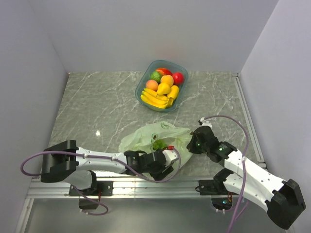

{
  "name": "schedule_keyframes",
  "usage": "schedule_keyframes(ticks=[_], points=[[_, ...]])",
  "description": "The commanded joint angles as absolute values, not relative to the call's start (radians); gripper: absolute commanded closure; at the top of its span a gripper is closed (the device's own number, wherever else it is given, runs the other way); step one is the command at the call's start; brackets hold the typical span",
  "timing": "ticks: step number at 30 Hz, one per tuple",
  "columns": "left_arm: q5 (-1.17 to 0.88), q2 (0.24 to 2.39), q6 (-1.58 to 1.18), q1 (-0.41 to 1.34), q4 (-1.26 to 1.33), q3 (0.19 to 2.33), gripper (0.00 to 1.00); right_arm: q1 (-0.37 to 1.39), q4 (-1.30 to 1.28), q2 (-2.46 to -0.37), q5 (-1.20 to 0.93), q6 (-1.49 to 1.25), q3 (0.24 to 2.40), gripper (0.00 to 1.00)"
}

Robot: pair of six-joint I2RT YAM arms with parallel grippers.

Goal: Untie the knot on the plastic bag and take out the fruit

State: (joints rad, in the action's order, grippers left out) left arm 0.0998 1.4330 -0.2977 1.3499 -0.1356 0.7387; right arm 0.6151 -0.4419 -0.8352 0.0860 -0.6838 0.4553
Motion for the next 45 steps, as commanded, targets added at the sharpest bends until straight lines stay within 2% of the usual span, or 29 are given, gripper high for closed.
schedule_keyframes(ticks=[1,6,7,10,15,22,31,33,36,39,40,43,45], points=[[0.239,1.424,-0.365,1.402,-0.098,0.724,0.28,0.623,-0.419,-0.839,0.104,-0.71,0.449,1.0],[0.362,1.339,-0.397,1.399,-0.1,0.747,0.14,0.624,-0.413,-0.847,0.11,-0.718,0.446,1.0],[0.379,1.316,-0.402,1.394,-0.103,0.758,0.08,0.626,-0.411,-0.845,0.115,-0.718,0.445,1.0],[0.391,1.286,-0.425,1.361,-0.097,0.795,0.04,0.627,-0.41,-0.836,0.121,-0.721,0.44,1.0],[0.327,1.302,-0.399,1.267,-0.035,0.808,0.05,0.629,-0.402,-0.828,0.124,-0.729,0.43,1.0],[0.244,1.503,-0.353,1.243,-0.015,0.894,0.05,0.627,-0.387,-0.836,0.117,-0.726,0.423,1.0],[0.219,1.672,-0.388,1.223,-0.124,0.999,0.06,0.627,-0.377,-0.834,0.11,-0.719,0.417,1.0],[0.218,1.68,-0.4,1.223,-0.129,1.003,0.09,0.627,-0.373,-0.836,0.106,-0.719,0.416,1.0],[0.218,1.661,-0.403,1.223,-0.13,1.009,0.2,0.629,-0.37,-0.841,0.106,-0.715,0.417,1.0],[0.221,1.619,-0.399,1.223,-0.141,1.011,0.44,0.627,-0.371,-0.847,0.109,-0.707,0.423,1.0],[0.222,1.609,-0.399,1.223,-0.144,1.005,0.55,0.629,-0.371,-0.848,0.11,-0.707,0.425,1.0],[0.222,1.546,-0.394,1.218,-0.156,0.977,0.66,0.627,-0.371,-0.851,0.121,-0.704,0.428,1.0],[0.221,1.49,-0.399,1.207,-0.156,0.954,0.67,0.627,-0.374,-0.851,0.132,-0.704,0.431,1.0]])
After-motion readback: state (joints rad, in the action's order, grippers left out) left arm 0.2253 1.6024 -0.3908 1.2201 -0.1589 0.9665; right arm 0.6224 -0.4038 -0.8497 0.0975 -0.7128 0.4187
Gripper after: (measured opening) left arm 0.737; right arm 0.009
